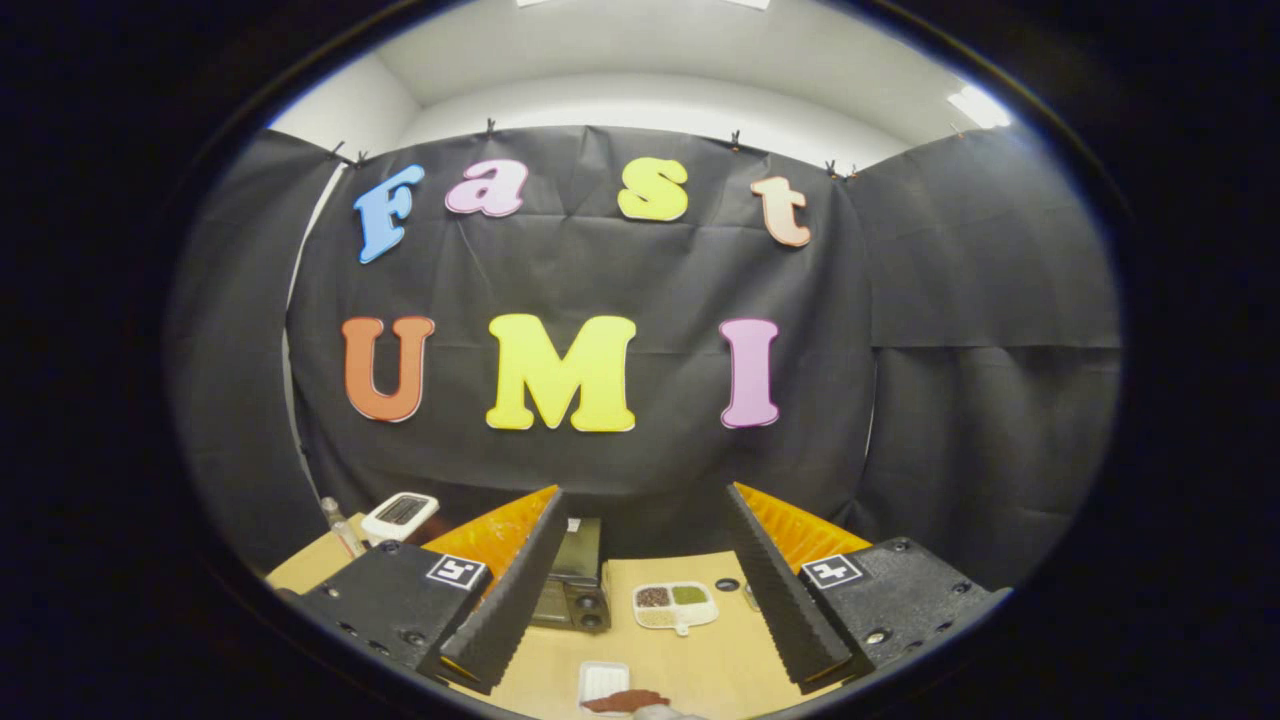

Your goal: Open the toaster oven, put the food inside, and close the toaster oven door.

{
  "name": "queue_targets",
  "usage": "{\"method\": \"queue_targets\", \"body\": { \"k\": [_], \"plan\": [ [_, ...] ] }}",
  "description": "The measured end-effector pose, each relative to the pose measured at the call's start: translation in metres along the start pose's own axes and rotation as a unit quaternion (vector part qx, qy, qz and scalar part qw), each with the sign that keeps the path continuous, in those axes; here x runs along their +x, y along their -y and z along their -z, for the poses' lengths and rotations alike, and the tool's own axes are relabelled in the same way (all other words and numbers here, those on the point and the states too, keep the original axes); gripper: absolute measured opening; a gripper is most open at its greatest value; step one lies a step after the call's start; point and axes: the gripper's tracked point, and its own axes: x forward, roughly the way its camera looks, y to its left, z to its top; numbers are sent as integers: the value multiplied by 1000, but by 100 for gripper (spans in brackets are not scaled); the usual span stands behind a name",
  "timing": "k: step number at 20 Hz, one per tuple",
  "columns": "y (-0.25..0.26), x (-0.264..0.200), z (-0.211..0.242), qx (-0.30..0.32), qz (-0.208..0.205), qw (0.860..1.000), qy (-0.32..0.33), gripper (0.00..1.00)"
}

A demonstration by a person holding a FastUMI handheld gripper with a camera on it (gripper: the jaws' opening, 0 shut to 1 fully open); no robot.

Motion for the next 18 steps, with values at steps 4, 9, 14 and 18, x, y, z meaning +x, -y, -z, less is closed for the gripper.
{"method": "queue_targets", "body": {
  "k": [4,9,14,18],
  "plan": [
    [-63,32,35,-2,-20,1000,-11,100],
    [-129,77,90,-6,-34,999,-30,100],
    [-187,124,156,-3,-44,996,-75,100],
    [-215,153,202,-16,-51,992,-111,100]
  ]
}}
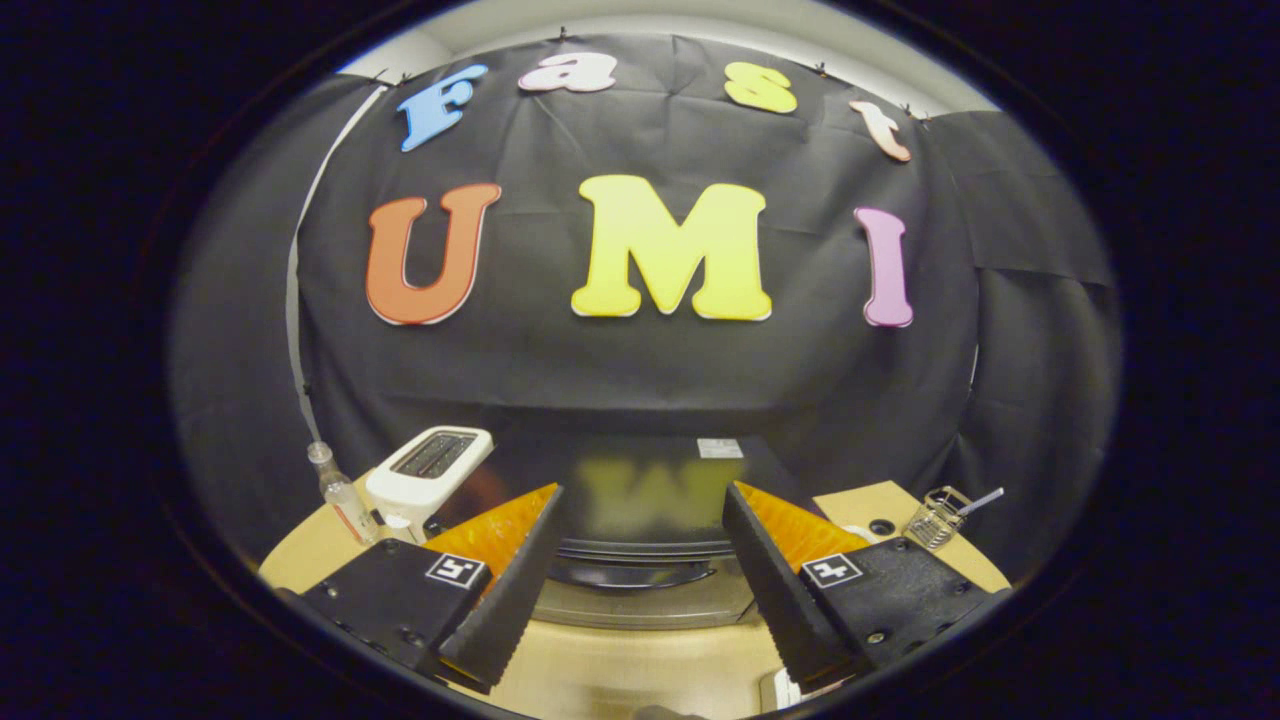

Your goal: Open the toaster oven, put the food inside, and close the toaster oven door.

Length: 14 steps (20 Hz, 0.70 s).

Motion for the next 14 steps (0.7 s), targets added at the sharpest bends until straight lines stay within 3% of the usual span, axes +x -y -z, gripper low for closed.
{"method": "queue_targets", "body": {
  "k": [7,14],
  "plan": [
    [-2,30,37,10,12,999,-44,100],
    [-3,3,48,-9,13,999,-48,100]
  ]
}}
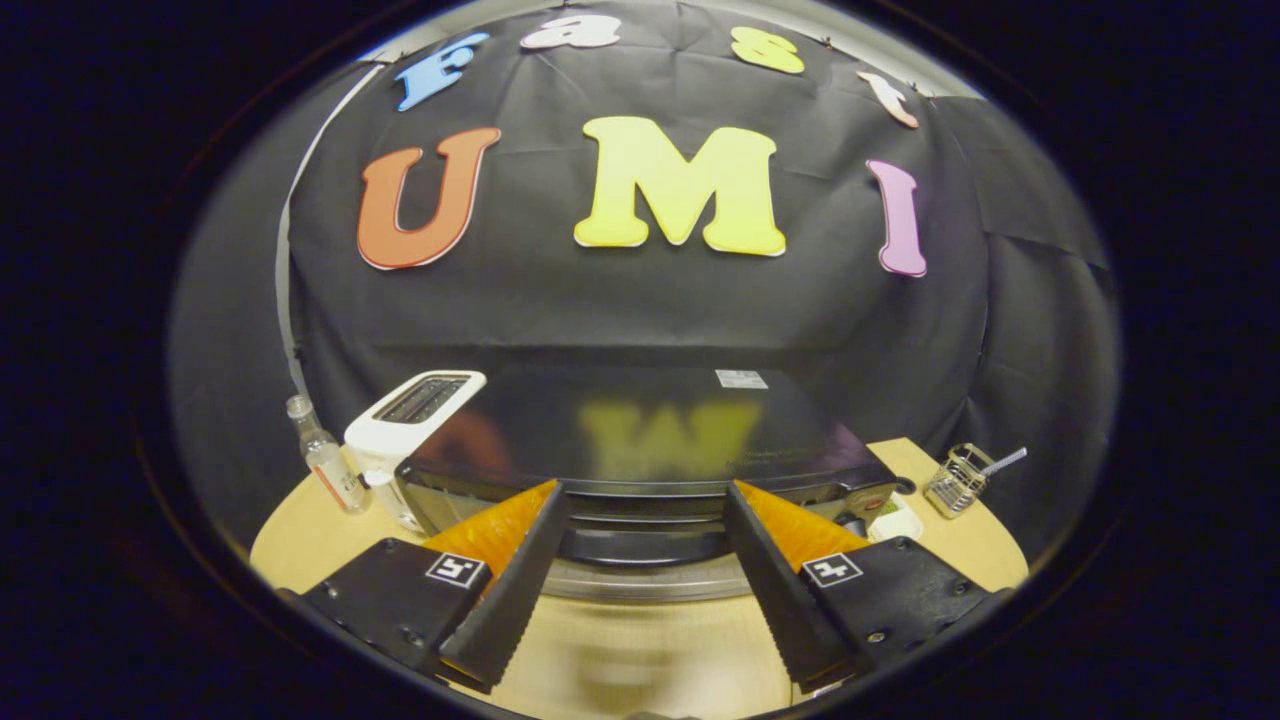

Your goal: Open the toaster oven, put the food inside, and close the toaster oven door.

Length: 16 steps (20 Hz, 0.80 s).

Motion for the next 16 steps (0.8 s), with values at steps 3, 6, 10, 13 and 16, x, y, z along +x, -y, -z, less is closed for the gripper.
{"method": "queue_targets", "body": {
  "k": [3,6,10,13,16],
  "plan": [
    [1,-13,13,14,-7,1000,-12,100],
    [1,-28,28,26,-14,999,-22,100],
    [2,-49,53,22,-14,999,-43,100],
    [3,-61,71,15,-14,998,-56,100],
    [3,-69,86,14,-16,997,-71,100]
  ]
}}
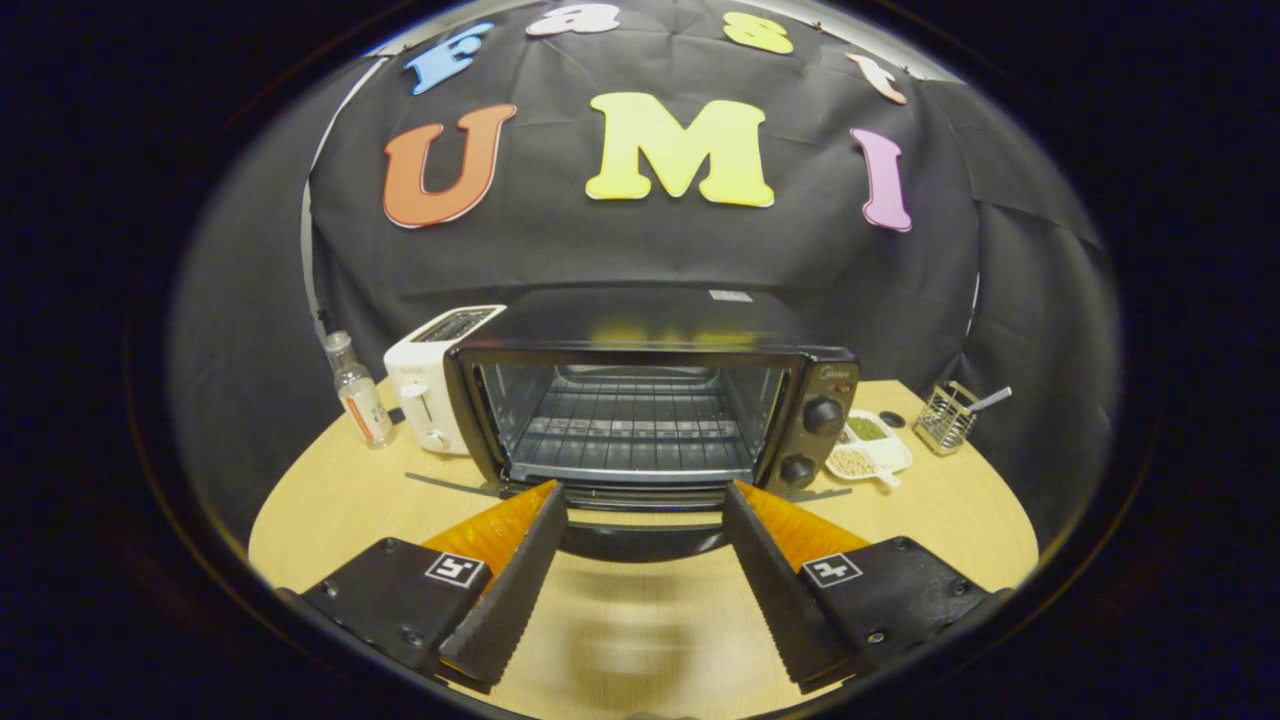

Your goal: Open the toaster oven, put the food inside, and close the toaster oven door.

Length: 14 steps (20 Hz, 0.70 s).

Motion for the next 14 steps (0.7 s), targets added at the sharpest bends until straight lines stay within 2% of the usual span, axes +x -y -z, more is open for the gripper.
{"method": "queue_targets", "body": {
  "k": [9,14],
  "plan": [
    [6,-13,75,1,-9,997,-76,100],
    [10,-12,89,-2,-12,997,-79,100]
  ]
}}
